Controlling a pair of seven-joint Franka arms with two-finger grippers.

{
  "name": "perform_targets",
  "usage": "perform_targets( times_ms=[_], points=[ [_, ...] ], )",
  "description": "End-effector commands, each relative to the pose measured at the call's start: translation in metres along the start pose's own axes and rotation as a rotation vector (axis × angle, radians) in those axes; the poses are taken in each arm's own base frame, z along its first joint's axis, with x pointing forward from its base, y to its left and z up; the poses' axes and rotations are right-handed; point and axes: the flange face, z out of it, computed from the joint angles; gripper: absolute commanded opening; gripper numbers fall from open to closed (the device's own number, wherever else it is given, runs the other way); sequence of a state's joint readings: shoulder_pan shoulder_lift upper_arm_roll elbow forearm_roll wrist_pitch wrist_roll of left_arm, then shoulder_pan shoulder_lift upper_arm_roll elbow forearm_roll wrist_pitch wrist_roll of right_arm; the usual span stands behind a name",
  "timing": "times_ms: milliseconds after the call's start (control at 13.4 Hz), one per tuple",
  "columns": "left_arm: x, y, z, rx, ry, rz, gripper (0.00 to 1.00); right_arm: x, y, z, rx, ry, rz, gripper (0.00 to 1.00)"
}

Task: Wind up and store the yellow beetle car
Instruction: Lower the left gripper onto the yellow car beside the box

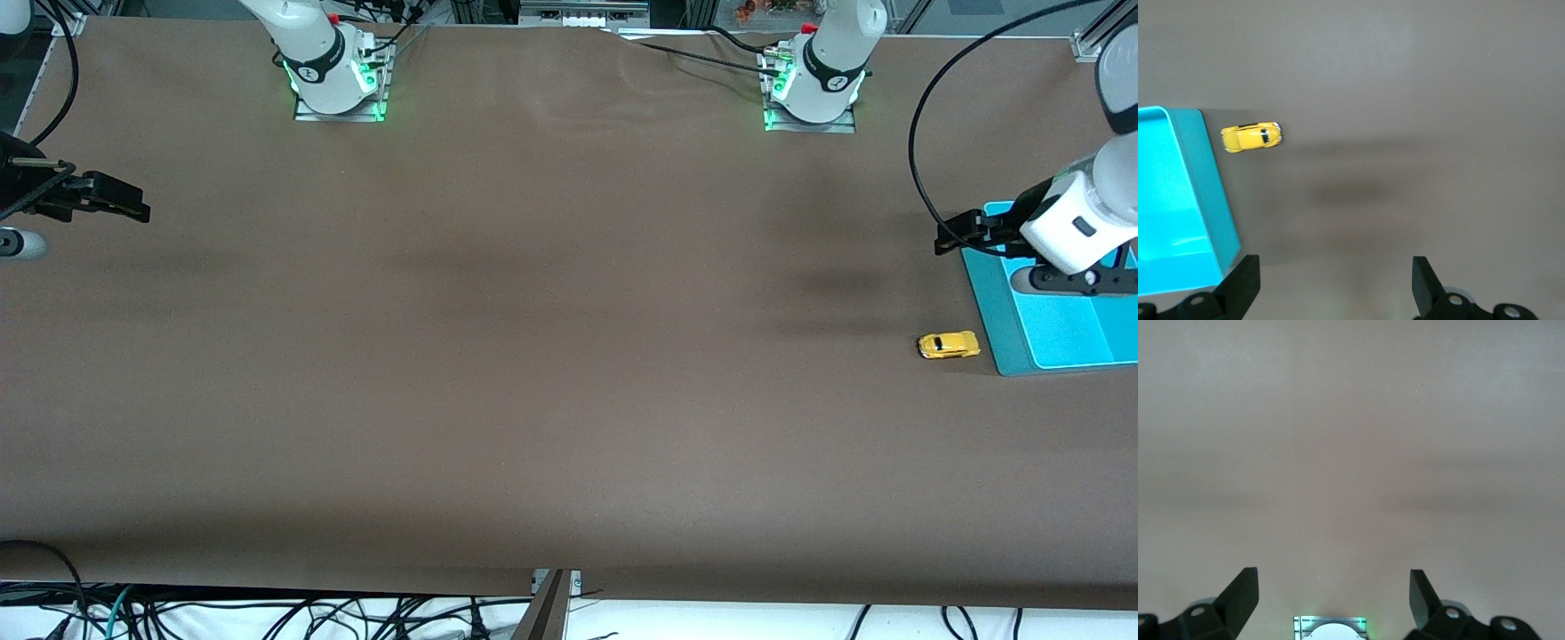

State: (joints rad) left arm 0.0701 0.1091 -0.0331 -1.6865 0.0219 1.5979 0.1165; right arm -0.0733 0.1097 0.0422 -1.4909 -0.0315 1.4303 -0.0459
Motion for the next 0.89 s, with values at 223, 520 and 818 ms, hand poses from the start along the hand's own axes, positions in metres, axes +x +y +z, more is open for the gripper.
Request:
perform_targets(
  times_ms=[223,520,818],
  points=[
    [0.04,-0.072,0.077,-0.021,-0.046,0.388,1.0,-0.001,-0.003,-0.004,0.014,0.005,0.002,1.0],
    [0.063,-0.102,0.145,-0.061,-0.075,0.704,1.0,-0.001,-0.003,-0.004,0.015,0.005,0.002,1.0],
    [0.088,-0.116,0.206,-0.06,-0.045,1.012,0.99,-0.001,-0.003,-0.004,0.015,0.005,0.003,1.0]
  ],
)
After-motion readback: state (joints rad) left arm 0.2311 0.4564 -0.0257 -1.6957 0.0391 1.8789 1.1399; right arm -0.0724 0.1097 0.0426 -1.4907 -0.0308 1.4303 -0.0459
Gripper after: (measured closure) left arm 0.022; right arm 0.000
